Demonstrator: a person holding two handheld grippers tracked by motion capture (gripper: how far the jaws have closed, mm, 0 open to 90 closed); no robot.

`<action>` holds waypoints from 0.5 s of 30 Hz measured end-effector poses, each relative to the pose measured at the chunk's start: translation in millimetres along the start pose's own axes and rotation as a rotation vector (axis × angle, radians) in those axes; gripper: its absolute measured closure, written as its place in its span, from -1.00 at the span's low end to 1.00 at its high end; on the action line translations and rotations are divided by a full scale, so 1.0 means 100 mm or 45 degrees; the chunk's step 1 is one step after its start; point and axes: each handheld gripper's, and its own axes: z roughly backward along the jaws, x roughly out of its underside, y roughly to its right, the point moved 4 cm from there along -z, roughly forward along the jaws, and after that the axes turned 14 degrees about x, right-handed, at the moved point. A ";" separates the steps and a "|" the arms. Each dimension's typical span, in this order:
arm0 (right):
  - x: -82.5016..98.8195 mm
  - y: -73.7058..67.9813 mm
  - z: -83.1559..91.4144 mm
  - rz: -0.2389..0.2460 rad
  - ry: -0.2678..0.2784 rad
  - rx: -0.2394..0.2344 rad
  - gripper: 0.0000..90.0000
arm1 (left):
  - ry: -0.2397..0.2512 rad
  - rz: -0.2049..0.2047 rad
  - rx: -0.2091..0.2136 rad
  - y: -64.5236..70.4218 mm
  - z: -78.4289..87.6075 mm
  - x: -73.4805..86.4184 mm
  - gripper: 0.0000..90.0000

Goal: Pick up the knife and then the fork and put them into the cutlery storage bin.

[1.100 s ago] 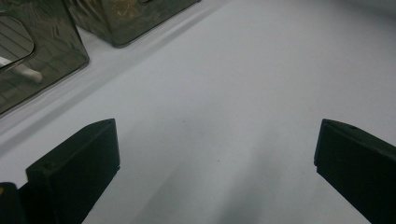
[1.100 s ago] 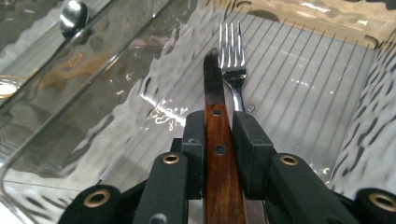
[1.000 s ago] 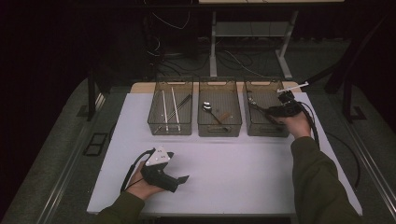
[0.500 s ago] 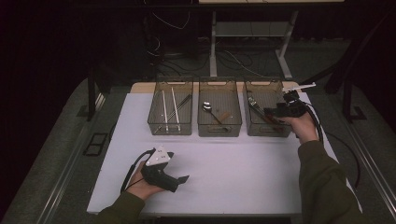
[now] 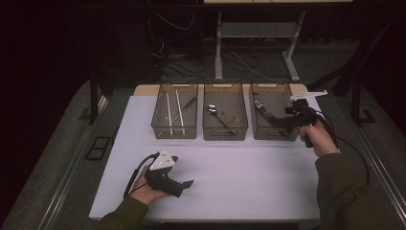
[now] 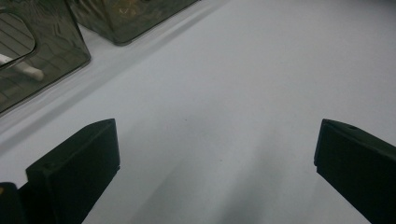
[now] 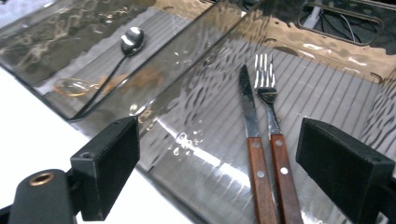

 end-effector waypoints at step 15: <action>0.35 -0.29 0.30 0.013 0.108 -0.082 -0.70 | 0.003 -0.003 0.005 0.01 0.00 0.00 -1.00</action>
